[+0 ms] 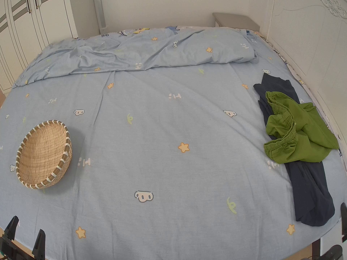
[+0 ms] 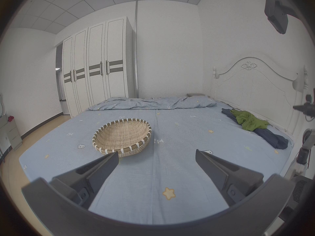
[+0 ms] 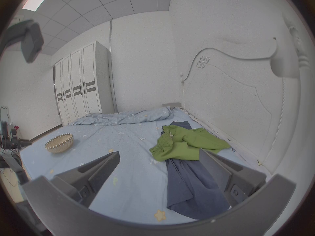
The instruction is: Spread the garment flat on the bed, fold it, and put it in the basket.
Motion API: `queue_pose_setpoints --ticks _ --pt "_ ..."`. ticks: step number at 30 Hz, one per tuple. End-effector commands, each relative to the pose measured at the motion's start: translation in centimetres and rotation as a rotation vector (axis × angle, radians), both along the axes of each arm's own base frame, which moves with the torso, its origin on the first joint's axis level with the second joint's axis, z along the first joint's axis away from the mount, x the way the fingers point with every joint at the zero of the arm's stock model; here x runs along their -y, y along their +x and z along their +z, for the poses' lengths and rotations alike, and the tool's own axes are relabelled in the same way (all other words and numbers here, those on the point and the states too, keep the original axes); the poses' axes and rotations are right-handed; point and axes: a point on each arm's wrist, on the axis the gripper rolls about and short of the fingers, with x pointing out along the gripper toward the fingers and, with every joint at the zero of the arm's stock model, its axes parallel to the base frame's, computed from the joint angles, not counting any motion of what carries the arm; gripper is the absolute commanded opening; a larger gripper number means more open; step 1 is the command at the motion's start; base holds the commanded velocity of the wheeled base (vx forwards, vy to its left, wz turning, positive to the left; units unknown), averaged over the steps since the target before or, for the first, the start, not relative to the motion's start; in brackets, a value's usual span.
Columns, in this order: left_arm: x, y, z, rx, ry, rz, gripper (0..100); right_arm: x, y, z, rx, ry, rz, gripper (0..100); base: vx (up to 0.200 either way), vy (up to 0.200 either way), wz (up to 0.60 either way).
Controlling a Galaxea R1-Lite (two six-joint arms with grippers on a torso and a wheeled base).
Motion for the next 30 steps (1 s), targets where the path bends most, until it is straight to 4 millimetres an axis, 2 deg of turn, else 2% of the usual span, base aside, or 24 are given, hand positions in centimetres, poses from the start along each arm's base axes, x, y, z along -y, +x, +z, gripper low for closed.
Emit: queue_pose_setpoints --ticks 1,2,5,6,7,8,9,10,11,12,13,14,15,17,19,20,21,22,23,24,26,30 --pt "0.0 0.0 -0.5 0.0 0.0 0.0 100 0.4 0.6 11.6 -0.176 0.014 0.095 100 0.0 0.0 0.0" --pt "0.0 0.0 -0.5 0.0 0.0 0.0 100 -0.1 3.8 11.7 -0.301 -0.003 0.095 100 0.0 0.0 0.0" --pt "0.0 0.0 -0.5 0.0 -0.001 0.0 100 -0.7 8.1 11.9 -0.421 -0.006 0.06 100 0.0 0.0 0.0" --pt "0.0 0.0 -0.5 -0.001 -0.001 0.0 100 -0.7 8.9 11.9 -0.438 -0.009 0.052 100 0.0 0.0 0.0" --pt "0.0 0.0 -0.5 -0.001 0.0 0.0 100 -0.8 11.1 11.8 -0.488 -0.013 0.025 100 0.0 0.0 0.0" --pt "0.0 0.0 -0.5 0.0 -0.001 0.0 100 -0.8 11.8 11.8 -0.5 -0.016 0.017 100 0.0 0.0 0.0" --pt "0.0 0.0 -0.5 0.0 0.0 0.0 100 -0.7 14.1 11.8 -0.548 -0.023 -0.009 100 0.0 0.0 0.0" --pt "0.0 0.0 -0.5 0.0 0.0 0.0 100 -0.7 14.8 11.7 -0.563 -0.025 -0.017 100 0.0 0.0 0.0" --pt "0.0 0.0 -0.5 0.0 0.0 0.0 100 -0.7 17.4 11.5 -0.619 -0.032 -0.032 100 0.0 0.0 0.0" --pt "0.0 0.0 -0.5 0.0 0.0 0.0 100 -0.8 18.7 11.4 -0.644 -0.037 -0.036 100 0.0 0.0 0.0" --pt "0.0 0.0 -0.5 -0.001 0.0 0.0 100 -0.8 19.1 11.5 -0.648 -0.038 -0.038 100 0.0 0.0 0.0" --pt "0.0 0.0 -0.5 -0.001 0.0 0.0 100 -0.8 21.3 11.7 -0.67 -0.033 -0.055 100 0.0 0.0 0.0" --pt "0.0 0.0 -0.5 -0.001 0.0 0.0 100 -0.8 21.3 11.7 -0.67 -0.033 -0.055 100 0.0 0.0 0.0" --pt "0.0 0.0 -0.5 0.0 -0.001 0.0 100 -0.9 24.3 12.3 -0.675 -0.019 -0.048 100 0.0 0.0 0.0" --pt "0.0 0.0 -0.5 0.0 0.0 0.0 100 -1.1 26.3 12.8 -0.663 0.004 -0.047 100 0.0 0.0 0.0" --pt "0.0 0.0 -0.5 0.0 -0.001 0.0 100 -1.2 27.8 12.8 -0.663 0.017 -0.049 100 0.0 0.0 0.0" --pt "0.0 0.0 -0.5 0.0 0.0 0.0 100 -1.2 28.1 12.8 -0.663 0.02 -0.05 100 0.0 0.0 0.0" --pt "0.0 0.0 -0.5 -0.001 0.0 0.0 100 -1.4 30.0 12.4 -0.666 0.028 -0.05 100 0.0 0.0 0.0" --pt "0.0 0.0 -0.5 0.0 0.0 0.0 100 -1.5 31.0 12.2 -0.671 0.029 -0.047 100 0.0 0.0 0.0" --pt "0.0 0.0 -0.5 -0.001 0.0 0.0 100 -1.5 31.2 12.2 -0.671 0.029 -0.047 100 0.0 0.0 0.0" --pt "0.0 0.0 -0.5 0.0 0.0 0.0 100 -1.4 33.4 12.0 -0.674 0.033 -0.055 100 0.0 0.0 0.0" --pt "0.0 0.0 -0.5 0.0 0.0 0.0 100 -1.5 35.6 11.4 -0.685 0.036 -0.047 100 0.0 0.0 0.0"
